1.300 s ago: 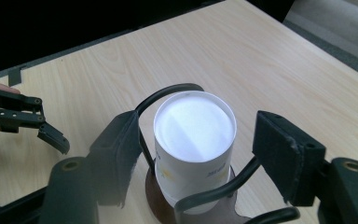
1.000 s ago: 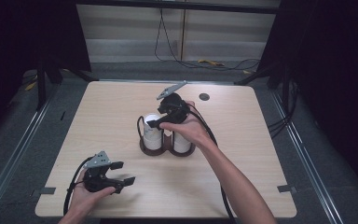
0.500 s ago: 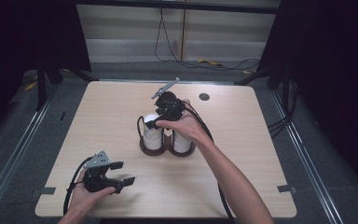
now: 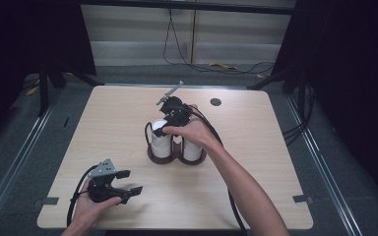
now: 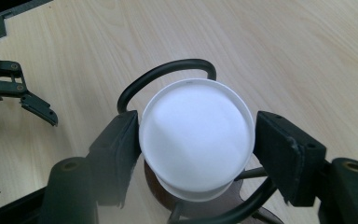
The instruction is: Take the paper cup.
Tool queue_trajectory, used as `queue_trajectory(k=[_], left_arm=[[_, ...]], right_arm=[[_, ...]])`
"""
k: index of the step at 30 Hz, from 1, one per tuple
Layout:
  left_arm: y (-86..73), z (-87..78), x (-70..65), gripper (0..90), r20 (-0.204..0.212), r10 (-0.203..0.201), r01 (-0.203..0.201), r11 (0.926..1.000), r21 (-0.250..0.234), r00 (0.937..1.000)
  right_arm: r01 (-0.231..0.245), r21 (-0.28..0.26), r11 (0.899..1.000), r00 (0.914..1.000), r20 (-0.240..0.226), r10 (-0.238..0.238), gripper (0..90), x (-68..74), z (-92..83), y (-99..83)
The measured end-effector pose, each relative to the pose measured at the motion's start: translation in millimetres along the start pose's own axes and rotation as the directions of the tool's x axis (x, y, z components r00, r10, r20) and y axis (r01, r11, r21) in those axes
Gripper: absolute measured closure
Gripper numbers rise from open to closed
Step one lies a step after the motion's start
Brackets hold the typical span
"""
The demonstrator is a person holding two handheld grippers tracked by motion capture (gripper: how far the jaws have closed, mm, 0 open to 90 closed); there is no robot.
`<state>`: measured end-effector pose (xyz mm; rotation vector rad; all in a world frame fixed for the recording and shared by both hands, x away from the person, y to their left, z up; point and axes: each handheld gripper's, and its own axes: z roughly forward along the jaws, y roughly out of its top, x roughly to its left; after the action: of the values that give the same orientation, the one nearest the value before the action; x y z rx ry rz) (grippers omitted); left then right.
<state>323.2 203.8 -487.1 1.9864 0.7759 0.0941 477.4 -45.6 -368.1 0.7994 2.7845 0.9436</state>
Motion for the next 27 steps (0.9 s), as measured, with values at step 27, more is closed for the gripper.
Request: queue_trajectory(k=[27], left_arm=[[-0.2,-1.4,1.1,18.7,-0.003,0.003,-0.003,1.0,0.001,1.0]], right_arm=[[0.009,0.12,0.993,0.9997,0.021,-0.012,33.9,1.1,12.3,8.1]])
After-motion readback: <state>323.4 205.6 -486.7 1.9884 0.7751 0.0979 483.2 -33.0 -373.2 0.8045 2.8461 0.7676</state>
